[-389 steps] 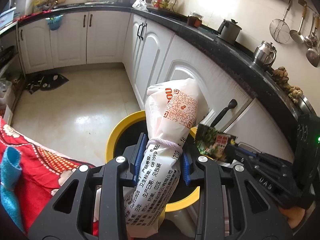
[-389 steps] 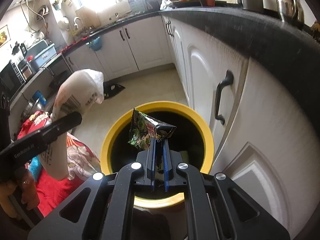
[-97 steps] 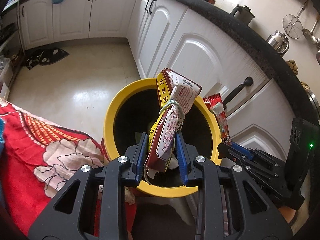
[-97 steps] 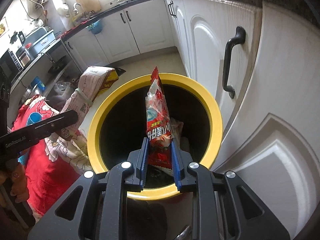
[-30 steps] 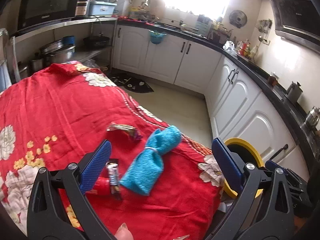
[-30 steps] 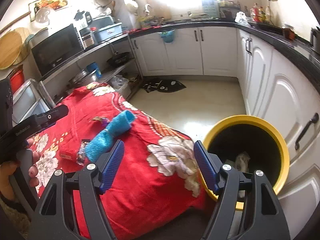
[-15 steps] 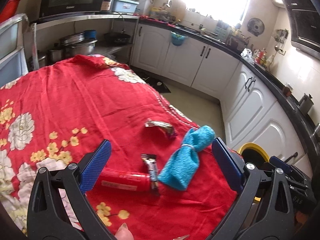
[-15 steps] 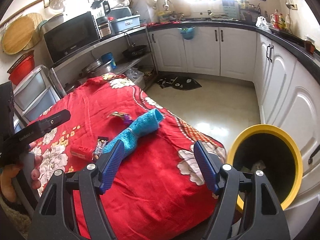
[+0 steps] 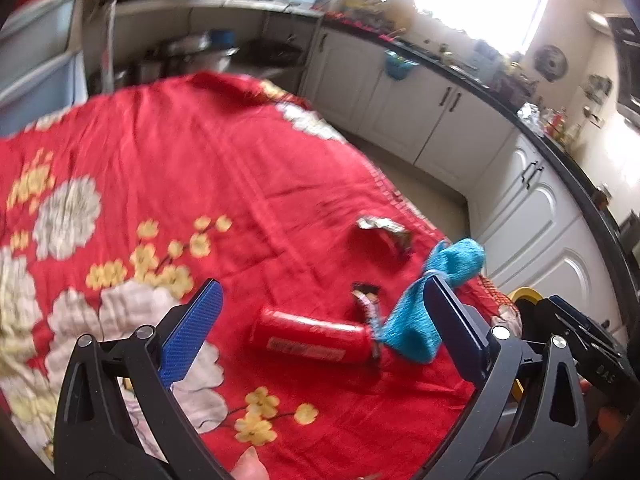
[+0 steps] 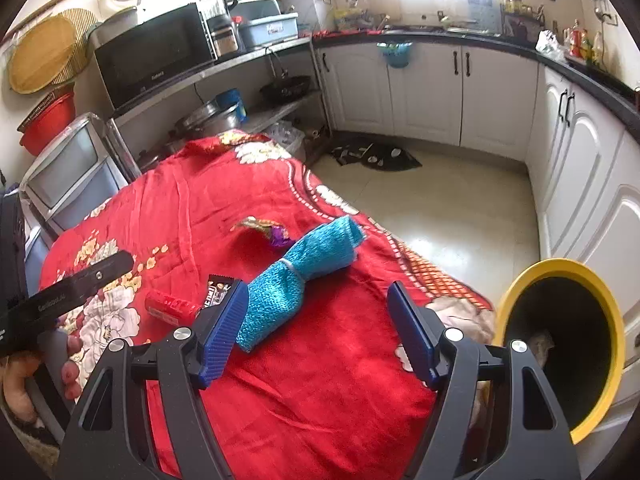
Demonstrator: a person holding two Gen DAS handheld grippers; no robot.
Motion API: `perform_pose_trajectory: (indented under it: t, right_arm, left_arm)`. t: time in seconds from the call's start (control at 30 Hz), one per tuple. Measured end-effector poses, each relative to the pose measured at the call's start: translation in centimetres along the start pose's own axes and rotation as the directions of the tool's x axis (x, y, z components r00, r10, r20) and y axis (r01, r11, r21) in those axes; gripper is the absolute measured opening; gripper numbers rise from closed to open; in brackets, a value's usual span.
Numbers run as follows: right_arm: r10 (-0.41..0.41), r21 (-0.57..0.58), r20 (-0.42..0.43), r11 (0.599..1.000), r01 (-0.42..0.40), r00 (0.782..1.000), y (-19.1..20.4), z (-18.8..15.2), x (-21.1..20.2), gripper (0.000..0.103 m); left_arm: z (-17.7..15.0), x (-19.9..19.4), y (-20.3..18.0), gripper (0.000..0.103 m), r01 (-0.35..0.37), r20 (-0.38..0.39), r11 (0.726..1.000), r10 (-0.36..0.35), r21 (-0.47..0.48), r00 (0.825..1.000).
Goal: Collect trash
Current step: 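Move both open tools back over the remaining trash on the bedspread, then grasp the red cylinder with the left tool while the right tool grasps the blue mesh scrubber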
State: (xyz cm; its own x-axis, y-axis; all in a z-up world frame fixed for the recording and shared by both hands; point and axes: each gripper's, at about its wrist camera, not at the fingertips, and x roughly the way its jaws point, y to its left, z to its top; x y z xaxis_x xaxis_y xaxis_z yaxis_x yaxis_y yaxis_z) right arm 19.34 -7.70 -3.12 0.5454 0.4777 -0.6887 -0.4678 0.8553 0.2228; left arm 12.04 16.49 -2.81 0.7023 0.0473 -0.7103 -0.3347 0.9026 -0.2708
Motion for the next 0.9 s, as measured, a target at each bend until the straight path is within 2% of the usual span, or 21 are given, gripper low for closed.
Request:
perform_pose_trajectory:
  t: [0.1, 0.27, 0.43, 0.63, 0.73, 0.9]
  right_arm:
    - [0.021, 0.01, -0.038, 1.0, -0.02, 0.999, 0.3, 0.1, 1.8, 0.069]
    - [0.049, 0.035, -0.097, 0.998, -0.045, 0.994, 0.8, 0.1, 4.8, 0.069]
    - [0.074, 0.061, -0.148, 0.996, -0.066, 0.986, 1.1, -0.1, 7.4, 0.069]
    - [0.088, 0.087, -0.195, 0.994, -0.072, 0.977, 1.2, -0.2, 9.8, 0.063]
    - [0.11, 0.114, -0.211, 0.99, -0.087, 0.971, 1.0, -0.2, 10.5, 0.06]
    - [0.141, 0.155, -0.237, 0.982, -0.106, 0.961, 1.0, -0.3, 11.7, 0.055]
  left_arm:
    - [-0.6, 0.7, 1.4, 0.092, 0.007, -0.046, 0.998, -0.01, -0.061, 0.999]
    - [-1.8, 1.7, 3.3, 0.092, 0.052, -0.111, 0.984, -0.072, -0.172, 0.991]
    - [-3.0, 2.7, 4.5, 0.092, 0.106, -0.156, 0.952, -0.155, -0.288, 0.975]
    - [-4.1, 4.5, 4.9, 0.078, 0.158, -0.189, 0.896, -0.255, -0.415, 0.948]
    - [-4.0, 5.0, 4.6, 0.073, 0.161, -0.181, 0.882, -0.264, -0.442, 0.948]
    - [-3.5, 5.8, 4.3, 0.072, 0.146, -0.169, 0.864, -0.255, -0.481, 0.952]
